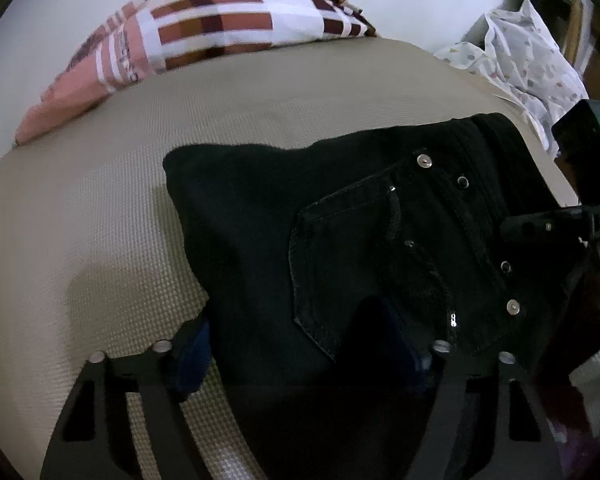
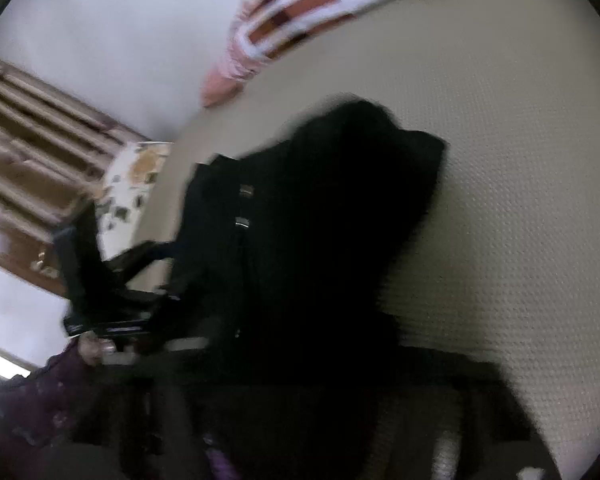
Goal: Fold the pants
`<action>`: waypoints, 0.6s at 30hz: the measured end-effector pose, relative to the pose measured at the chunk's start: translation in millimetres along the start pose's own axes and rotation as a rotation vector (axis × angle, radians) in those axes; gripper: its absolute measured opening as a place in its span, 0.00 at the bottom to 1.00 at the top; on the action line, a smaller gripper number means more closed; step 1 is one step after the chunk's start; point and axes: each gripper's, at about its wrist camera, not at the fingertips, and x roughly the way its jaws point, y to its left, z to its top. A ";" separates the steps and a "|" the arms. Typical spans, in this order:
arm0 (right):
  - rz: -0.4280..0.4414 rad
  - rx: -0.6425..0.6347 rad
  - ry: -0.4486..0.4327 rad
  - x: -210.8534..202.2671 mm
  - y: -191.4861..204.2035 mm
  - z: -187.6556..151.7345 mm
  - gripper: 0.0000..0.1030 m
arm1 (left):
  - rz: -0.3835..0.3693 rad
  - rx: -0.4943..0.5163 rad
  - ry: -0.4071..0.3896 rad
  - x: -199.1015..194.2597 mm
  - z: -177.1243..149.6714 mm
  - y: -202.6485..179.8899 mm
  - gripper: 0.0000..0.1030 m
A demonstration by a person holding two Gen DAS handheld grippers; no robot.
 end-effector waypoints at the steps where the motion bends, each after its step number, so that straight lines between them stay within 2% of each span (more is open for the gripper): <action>1: 0.001 0.008 -0.008 -0.1 -0.6 -0.8 0.39 | 0.022 0.010 -0.011 -2.5 0.3 -2.5 0.59; 3: -0.003 0.014 -0.030 -1.9 3.0 -3.1 0.37 | 0.057 0.018 -0.024 -6.0 1.6 -4.0 0.41; 6: 0.050 0.051 -0.064 -5.9 2.3 -4.2 0.33 | 0.058 -0.007 -0.035 -10.7 2.6 1.0 0.32; 15: 0.144 0.135 -0.112 -9.7 0.7 -10.7 0.31 | 0.062 -0.005 -0.063 -23.6 2.2 -0.3 0.27; 18: 0.146 0.142 -0.122 -9.4 2.7 -13.5 0.31 | 0.050 -0.020 -0.065 -27.3 0.8 2.2 0.27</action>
